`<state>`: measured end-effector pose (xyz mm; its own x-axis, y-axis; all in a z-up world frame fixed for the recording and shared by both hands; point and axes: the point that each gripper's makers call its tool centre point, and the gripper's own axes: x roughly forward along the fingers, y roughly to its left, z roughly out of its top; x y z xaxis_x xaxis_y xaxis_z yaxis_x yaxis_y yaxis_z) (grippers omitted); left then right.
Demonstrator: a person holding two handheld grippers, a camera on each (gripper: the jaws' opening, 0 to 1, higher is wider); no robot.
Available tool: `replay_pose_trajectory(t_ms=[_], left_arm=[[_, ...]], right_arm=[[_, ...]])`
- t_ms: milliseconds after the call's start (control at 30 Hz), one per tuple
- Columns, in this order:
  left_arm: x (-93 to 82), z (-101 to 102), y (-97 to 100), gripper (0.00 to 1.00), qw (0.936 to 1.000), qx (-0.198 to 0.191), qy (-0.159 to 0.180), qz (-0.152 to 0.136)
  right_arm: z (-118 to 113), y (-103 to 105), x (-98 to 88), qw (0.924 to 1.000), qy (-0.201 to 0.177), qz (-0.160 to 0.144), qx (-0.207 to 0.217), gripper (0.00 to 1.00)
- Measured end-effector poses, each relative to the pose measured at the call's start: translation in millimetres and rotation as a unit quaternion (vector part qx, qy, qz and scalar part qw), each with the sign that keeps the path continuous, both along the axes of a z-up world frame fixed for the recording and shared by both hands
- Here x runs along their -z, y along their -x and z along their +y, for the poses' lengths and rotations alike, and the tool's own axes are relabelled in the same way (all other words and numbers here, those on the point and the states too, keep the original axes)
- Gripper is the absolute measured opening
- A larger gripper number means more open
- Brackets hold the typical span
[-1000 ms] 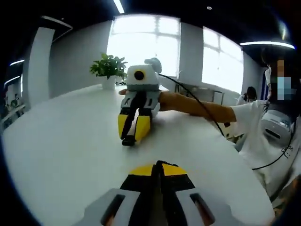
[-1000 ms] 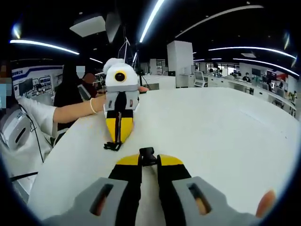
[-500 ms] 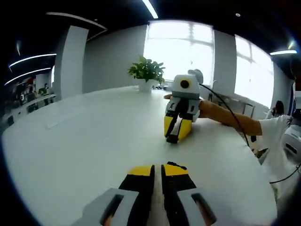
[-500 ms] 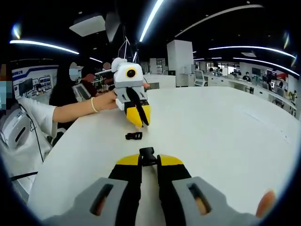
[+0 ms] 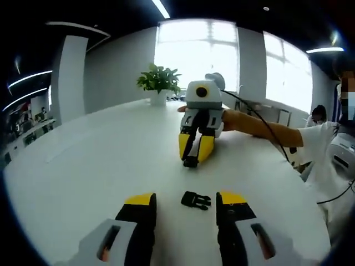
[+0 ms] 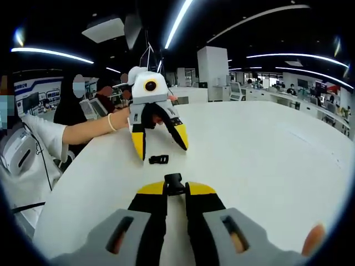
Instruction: Snap the two parts of the plastic buckle together until the buckle closes and remains connected.
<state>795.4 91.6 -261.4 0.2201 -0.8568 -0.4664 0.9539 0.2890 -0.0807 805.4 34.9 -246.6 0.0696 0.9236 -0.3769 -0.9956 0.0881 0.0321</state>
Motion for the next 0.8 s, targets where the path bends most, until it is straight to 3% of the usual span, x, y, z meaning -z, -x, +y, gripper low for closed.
replay_pose_trajectory(t_ms=[167,367,800], left_arm=[[-2.3,1,5.5,0.28,0.9999,0.012,0.005,0.007],[-1.9,2,3.6,0.12,0.9999,0.014,-0.006,-0.004],[-0.8,11,-8.7,0.11,0.9997,-0.022,-0.012,-0.003]], right_arm=[[0,1,-0.1,1.0000,-0.001,0.000,-0.001,0.12],[0,1,1.3,1.0000,0.001,0.000,0.000,0.12],[0,0,0.7,1.0000,0.001,0.000,0.000,0.12]])
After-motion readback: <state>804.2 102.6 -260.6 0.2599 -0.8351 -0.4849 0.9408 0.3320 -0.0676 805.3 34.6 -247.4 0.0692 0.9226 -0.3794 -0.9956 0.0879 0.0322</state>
